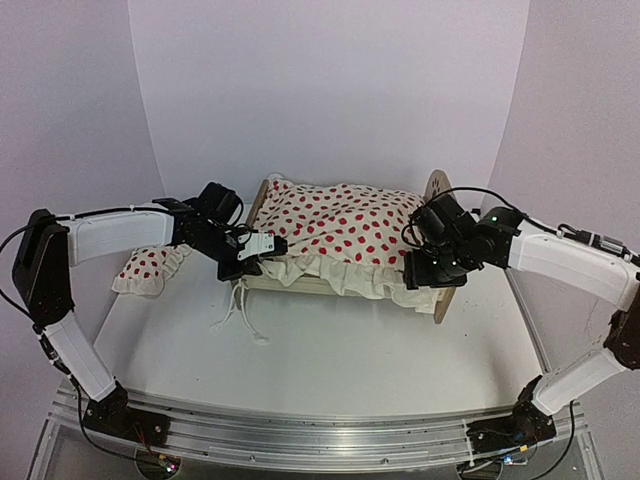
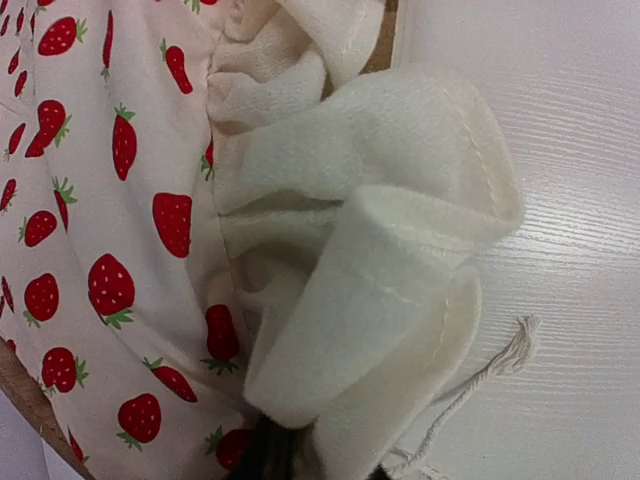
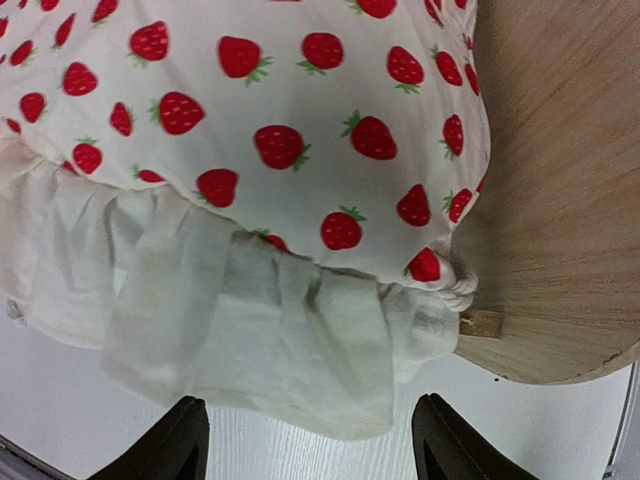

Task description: Set up the pet bed

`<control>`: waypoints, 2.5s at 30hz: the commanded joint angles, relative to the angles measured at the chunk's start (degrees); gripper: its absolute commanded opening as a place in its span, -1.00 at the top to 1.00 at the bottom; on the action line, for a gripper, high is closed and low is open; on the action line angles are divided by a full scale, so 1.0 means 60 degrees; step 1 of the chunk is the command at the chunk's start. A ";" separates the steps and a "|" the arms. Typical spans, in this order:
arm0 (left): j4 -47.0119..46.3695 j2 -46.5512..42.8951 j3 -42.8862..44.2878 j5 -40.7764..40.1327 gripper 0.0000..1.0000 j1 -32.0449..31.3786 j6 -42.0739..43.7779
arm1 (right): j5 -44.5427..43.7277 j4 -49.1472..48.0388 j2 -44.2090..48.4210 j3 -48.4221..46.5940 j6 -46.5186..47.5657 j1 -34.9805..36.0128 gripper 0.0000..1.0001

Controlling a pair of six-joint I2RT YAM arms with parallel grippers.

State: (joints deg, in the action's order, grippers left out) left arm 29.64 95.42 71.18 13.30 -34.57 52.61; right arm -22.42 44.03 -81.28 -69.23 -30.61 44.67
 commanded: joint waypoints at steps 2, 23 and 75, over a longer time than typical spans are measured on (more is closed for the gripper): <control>0.0501 -0.0745 0.0687 -0.0183 1.00 -0.0039 0.0034 | 0.0192 0.0149 -0.0536 -0.0112 -0.0283 -0.0526 -0.34; 0.1408 -0.1846 -0.0202 0.1488 0.21 0.0489 0.2153 | 0.1251 -0.0044 -0.1846 -0.1187 0.0550 -0.0986 1.00; -0.6928 0.3941 0.4081 -0.0724 1.00 -0.3158 -0.3403 | 0.2483 -0.0163 -0.1321 -0.2987 0.1456 -0.1615 0.52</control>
State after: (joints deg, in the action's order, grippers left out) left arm -13.44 119.37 92.55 8.84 -54.72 34.34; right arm -7.83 43.68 -94.18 -88.31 -25.10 35.61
